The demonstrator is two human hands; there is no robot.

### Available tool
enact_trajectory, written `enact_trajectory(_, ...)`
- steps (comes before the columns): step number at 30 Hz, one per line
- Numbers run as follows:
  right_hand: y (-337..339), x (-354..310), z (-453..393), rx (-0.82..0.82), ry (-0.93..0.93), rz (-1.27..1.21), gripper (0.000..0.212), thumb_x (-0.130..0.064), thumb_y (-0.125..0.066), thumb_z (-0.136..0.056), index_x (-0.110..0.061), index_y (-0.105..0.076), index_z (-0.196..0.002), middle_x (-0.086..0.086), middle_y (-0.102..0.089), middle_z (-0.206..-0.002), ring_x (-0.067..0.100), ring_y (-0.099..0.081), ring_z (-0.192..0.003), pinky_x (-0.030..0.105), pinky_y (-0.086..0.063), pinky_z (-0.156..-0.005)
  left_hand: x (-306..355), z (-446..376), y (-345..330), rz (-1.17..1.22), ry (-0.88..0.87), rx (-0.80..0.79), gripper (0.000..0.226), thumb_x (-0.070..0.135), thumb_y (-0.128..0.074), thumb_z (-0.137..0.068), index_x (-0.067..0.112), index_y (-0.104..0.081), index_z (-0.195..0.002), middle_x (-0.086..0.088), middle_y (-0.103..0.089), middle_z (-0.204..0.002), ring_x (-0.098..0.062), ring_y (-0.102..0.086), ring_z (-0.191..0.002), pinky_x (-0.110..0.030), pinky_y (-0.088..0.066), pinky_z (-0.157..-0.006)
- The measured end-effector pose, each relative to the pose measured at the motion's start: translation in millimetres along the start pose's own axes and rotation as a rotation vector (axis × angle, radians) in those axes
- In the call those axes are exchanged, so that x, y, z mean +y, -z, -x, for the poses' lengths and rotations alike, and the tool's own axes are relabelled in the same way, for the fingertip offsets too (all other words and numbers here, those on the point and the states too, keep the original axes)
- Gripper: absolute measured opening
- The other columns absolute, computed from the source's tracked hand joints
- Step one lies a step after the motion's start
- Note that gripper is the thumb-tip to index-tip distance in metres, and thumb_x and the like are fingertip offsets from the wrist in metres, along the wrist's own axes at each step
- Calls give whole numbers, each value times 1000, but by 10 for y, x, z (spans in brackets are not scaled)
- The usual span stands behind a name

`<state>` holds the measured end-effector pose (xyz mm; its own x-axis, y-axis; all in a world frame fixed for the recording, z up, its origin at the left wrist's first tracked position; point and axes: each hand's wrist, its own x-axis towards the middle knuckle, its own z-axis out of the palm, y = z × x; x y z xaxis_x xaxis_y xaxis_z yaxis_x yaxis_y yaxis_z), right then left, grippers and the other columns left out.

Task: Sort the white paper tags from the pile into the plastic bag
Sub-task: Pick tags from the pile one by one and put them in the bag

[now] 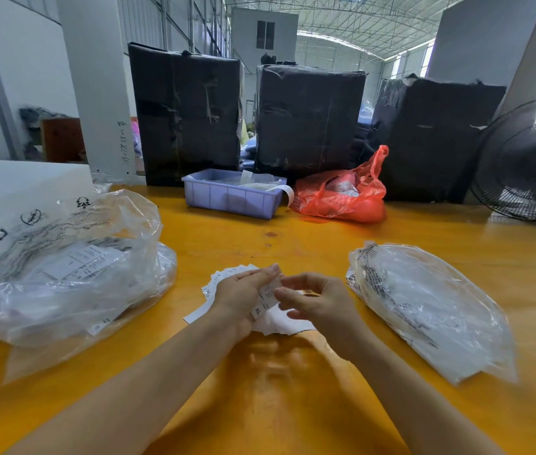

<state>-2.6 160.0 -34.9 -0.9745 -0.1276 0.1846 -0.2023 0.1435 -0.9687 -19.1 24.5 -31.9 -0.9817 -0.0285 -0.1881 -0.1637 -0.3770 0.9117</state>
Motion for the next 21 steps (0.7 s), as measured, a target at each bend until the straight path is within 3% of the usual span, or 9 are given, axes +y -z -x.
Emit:
enact_trajectory(3, 37, -12, -23, 88, -41, -88, 16, -3, -70, -81, -6, -66, -96, 6, -67, -73, 13, -64, -62, 22, -51, -59, 69, 1, 1, -49, 28, -62, 13, 21, -74, -78, 10, -68, -82, -7, -66, -72, -20, -61, -71, -29, -49, -59)
enact_trajectory(6, 102, -24, -47, 168, -128, -241, 19, 0, -69, -80, -6, -63, -97, 8, -67, -75, 14, -65, -60, 22, -52, -58, 150, -19, 61, -270, 38, -106, 22, 21, -74, -80, 3, -67, -90, -4, -67, -61, -12, -62, -55, -23, -52, -51)
enact_trajectory(9, 129, -16, -57, 195, -174, -288, 17, -2, -69, -81, -5, -63, -96, 10, -67, -75, 14, -65, -59, 22, -51, -57, 207, -43, 152, -444, 42, -144, 11, 11, -75, -77, 2, -70, -79, -6, -65, -57, -10, -57, -44, -17, -48, -44)
enact_trajectory(14, 168, -64, -75, 246, -100, -251, 18, 1, -71, -78, -3, -64, -94, 10, -68, -72, 13, -65, -58, 22, -53, -58, 381, -9, 237, -624, 39, -177, 12, 16, -80, -71, 8, -72, -75, -4, -68, -61, -9, -46, -45, -16, -33, -39)
enact_trajectory(16, 304, -113, -100, 363, 46, -80, 14, 1, -70, -80, -3, -65, -93, 10, -69, -73, 11, -65, -56, 21, -54, -57, 563, -19, 308, -659, -57, -96, 14, 18, -79, -72, 8, -70, -78, -2, -67, -62, -8, -44, -48, -16, -34, -39)
enact_trajectory(19, 702, -150, -123, 640, 276, 500, 10, -3, -67, -83, -2, -70, -92, 13, -71, -80, 22, -67, -69, 34, -55, -70, 945, -16, 545, -745, -284, 117, 10, 22, -72, -81, 16, -65, -77, -4, -63, -68, -11, -49, -56, -17, -41, -46)
enact_trajectory(21, 1044, -89, -126, 715, 215, 867, 15, 3, -62, -83, 2, -71, -95, 20, -71, -90, 34, -67, -84, 39, -50, -78, 1157, -42, 818, -808, -471, 293, 11, 20, -68, -85, 14, -65, -76, -7, -60, -67, -15, -53, -59, -22, -44, -52)
